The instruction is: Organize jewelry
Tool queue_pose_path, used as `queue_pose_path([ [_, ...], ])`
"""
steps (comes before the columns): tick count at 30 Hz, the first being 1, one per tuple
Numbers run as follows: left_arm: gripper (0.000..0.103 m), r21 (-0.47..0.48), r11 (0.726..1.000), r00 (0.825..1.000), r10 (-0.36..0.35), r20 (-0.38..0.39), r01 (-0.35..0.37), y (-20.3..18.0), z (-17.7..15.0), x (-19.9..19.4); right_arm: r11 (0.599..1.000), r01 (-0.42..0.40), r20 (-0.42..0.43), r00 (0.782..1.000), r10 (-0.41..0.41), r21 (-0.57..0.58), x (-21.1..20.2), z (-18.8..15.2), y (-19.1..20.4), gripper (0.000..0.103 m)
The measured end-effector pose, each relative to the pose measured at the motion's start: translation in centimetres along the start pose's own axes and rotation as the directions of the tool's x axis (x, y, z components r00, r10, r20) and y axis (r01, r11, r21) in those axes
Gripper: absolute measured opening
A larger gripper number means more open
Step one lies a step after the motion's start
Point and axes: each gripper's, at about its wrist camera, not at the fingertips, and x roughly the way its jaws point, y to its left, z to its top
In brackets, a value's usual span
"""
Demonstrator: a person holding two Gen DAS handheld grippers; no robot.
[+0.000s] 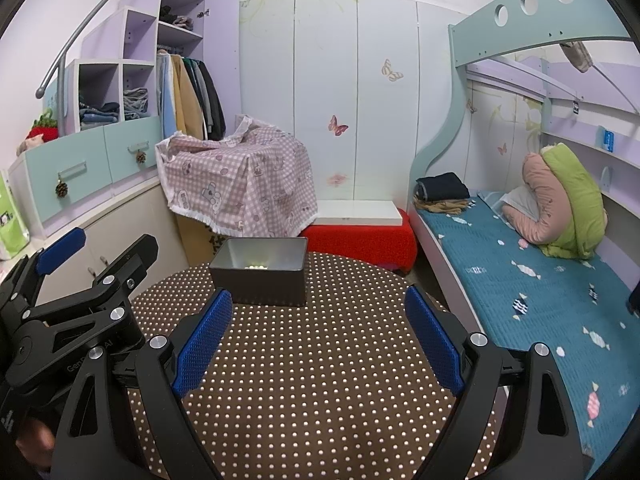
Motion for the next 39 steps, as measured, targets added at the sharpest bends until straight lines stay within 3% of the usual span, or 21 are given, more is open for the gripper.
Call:
queue_pose_path([
  [39,0.096,-0.004,1.0,1.0,-0.015,0.003,0.015,0.48,-0.27,0.49,1.0,-0.006,0.0,1.0,0.006,0.002,-0.13,0.44,0.04,0.085],
])
